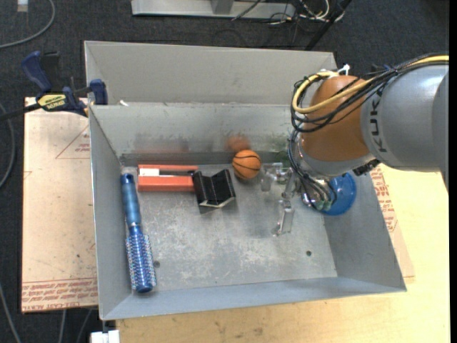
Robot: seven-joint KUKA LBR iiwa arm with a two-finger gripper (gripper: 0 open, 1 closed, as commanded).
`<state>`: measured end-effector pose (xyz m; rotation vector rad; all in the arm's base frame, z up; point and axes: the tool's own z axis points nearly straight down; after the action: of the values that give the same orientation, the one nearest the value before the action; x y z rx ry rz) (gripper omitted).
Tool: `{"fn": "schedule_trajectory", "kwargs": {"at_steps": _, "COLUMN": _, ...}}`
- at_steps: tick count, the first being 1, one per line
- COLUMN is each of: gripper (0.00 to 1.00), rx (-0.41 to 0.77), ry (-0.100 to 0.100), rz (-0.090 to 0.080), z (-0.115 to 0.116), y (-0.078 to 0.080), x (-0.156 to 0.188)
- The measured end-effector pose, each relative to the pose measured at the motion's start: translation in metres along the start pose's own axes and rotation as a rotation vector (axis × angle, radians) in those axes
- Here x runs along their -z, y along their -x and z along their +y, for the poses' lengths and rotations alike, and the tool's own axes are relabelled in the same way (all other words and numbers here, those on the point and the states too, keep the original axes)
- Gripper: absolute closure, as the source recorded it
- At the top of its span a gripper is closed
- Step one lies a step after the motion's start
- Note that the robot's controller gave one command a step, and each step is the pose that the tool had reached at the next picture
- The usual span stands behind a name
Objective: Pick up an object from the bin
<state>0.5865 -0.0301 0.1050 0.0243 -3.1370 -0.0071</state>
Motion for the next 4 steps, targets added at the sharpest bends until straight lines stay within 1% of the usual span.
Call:
{"fn": "schedule_trajectory", "kwargs": {"at_steps": 1, "gripper": 0.0, "rx": 0.269, "ry": -0.007, "rz": -0.009, "z": 0.008, "y": 0.015, "x": -0.01}}
{"fn": "schedule_trajectory", "kwargs": {"at_steps": 2, "gripper": 0.0, "rx": 0.211, "ry": -0.001, "rz": 0.006, "z": 0.042, "y": 0.039, "x": -0.019}}
{"fn": "schedule_trajectory", "kwargs": {"at_steps": 3, "gripper": 0.0, "rx": 0.165, "ry": -0.001, "rz": 0.001, "z": 0.074, "y": 0.047, "x": 0.004}}
{"fn": "schedule_trajectory", "kwargs": {"at_steps": 4, "gripper": 0.0, "rx": 0.425, "ry": -0.003, "rz": -0.013, "z": 0.089, "y": 0.051, "x": 0.011}}
